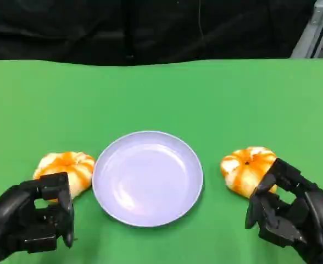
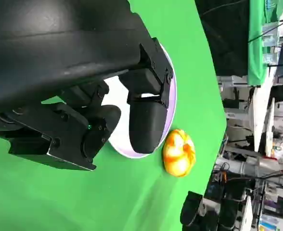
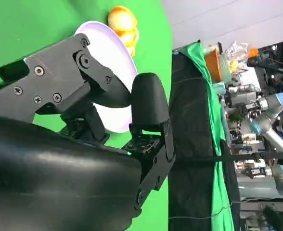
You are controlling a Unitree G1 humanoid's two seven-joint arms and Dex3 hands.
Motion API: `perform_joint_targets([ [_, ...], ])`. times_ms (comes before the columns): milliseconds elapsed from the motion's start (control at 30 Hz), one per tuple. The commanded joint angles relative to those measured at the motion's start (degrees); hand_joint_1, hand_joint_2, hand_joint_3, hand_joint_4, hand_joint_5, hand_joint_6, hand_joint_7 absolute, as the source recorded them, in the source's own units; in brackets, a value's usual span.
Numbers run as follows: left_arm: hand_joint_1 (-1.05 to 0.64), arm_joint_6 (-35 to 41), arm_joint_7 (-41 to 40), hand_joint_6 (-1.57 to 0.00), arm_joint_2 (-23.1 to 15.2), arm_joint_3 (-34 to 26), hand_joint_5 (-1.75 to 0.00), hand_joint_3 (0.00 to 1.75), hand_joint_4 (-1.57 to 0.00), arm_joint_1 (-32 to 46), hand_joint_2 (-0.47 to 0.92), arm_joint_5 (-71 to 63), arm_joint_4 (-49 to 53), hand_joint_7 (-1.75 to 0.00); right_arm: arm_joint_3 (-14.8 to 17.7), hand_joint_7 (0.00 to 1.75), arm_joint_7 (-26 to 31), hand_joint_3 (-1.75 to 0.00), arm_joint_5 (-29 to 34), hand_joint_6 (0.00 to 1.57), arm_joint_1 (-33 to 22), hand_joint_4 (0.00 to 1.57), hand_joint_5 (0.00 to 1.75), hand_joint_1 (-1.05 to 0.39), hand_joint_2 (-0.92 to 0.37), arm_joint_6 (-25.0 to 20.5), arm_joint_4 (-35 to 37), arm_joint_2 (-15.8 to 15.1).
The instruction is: Grasp the bread from the table and place it into the plate.
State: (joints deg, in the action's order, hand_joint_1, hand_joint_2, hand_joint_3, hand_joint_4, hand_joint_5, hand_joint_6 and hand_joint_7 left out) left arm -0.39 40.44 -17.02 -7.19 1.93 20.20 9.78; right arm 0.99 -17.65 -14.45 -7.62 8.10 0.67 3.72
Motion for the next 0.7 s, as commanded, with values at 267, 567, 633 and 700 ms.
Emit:
perform_joint_targets([
  [267,0.15,-0.5,-0.1,-0.7,-1.2,-0.3,-1.75,1.12,-0.82,0.1,0.73,-0.6,-0.7,-1.75,-0.1,1.71,0.3,-1.13,-0.1,0.63,-0.2,0.84,1.75,-0.12,-0.59,0.2,-0.8,-0.6],
  [567,0.16,-0.2,-0.3,-0.71,-1.1,-0.4,-1.75,1.12,-0.83,0.1,0.73,-0.5,-0.7,-1.75,-0.2,1.72,0.5,-1.13,-0.1,0.63,-0.2,0.84,1.75,-0.12,-0.59,-0.3,-1.0,-0.7],
  [633,0.15,-0.8,-1.6,-0.67,-0.7,-0.5,-1.75,1.1,-0.77,0.3,0.72,-1.3,-1.0,-1.69,-0.1,1.71,0.2,-1.13,-0.3,0.63,-0.1,0.84,1.75,-0.12,-0.59,0.0,-0.7,-0.7],
  [700,0.14,-1.0,-2.3,-0.65,-0.5,-0.5,-1.75,1.09,-0.74,0.4,0.71,-1.6,-1.2,-1.66,0.0,1.71,0.0,-1.14,-0.4,0.63,-0.1,0.85,1.75,-0.12,-0.59,0.1,-0.6,-0.7],
])
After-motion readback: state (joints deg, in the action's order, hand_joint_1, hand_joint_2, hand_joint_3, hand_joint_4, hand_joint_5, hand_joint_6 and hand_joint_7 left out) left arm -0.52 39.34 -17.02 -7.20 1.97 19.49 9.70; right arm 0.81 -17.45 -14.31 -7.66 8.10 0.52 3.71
